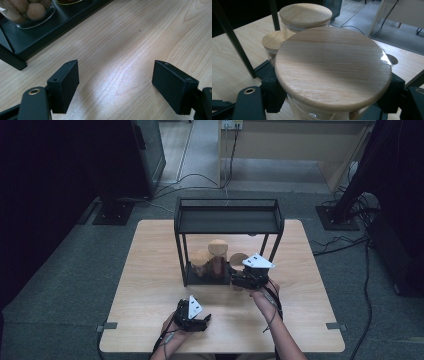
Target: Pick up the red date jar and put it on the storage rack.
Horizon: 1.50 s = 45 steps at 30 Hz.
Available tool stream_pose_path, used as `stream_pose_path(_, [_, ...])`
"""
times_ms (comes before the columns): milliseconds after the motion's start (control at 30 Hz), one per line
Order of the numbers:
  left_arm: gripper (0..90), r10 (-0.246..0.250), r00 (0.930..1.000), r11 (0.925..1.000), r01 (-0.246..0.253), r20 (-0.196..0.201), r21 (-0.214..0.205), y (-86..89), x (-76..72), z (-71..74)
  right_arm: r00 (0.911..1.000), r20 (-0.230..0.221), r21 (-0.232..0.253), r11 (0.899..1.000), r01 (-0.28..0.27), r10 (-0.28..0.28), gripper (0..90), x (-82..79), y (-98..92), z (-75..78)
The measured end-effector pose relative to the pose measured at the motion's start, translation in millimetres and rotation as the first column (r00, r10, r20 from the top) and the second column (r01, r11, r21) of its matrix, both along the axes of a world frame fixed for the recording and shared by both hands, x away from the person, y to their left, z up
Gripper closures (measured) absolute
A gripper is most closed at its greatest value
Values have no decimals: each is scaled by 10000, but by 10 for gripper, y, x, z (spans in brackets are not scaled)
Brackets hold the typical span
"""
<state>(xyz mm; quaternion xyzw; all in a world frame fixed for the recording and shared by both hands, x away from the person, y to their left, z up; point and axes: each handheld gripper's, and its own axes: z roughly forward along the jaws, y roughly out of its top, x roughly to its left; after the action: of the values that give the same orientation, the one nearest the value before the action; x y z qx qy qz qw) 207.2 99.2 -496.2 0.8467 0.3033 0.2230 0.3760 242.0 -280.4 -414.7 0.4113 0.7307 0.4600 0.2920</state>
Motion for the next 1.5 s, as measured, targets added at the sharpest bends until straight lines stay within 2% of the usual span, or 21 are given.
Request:
stream_pose_path(233, [217,5,10000,10000,-5,-40,-11,7,1,4,9999,-71,176,9997,153,-152,249,54,-33,14])
stream_pose_path(700, [217,-19,10000,10000,19,-73,-41,14,3,4,9978,-68,-2,9979,655,-655,249,170,99,6])
stream_pose_path(1167, [217,-13,10000,10000,13,-78,-46,14,4,4,9917,-32,-45,9917,1282,-1282,249,261,183,-59])
stream_pose_path(1500, [217,-13,10000,10000,13,-80,-45,15,4,4,9872,-122,137,9872,1591,-1589,248,341,208,-95])
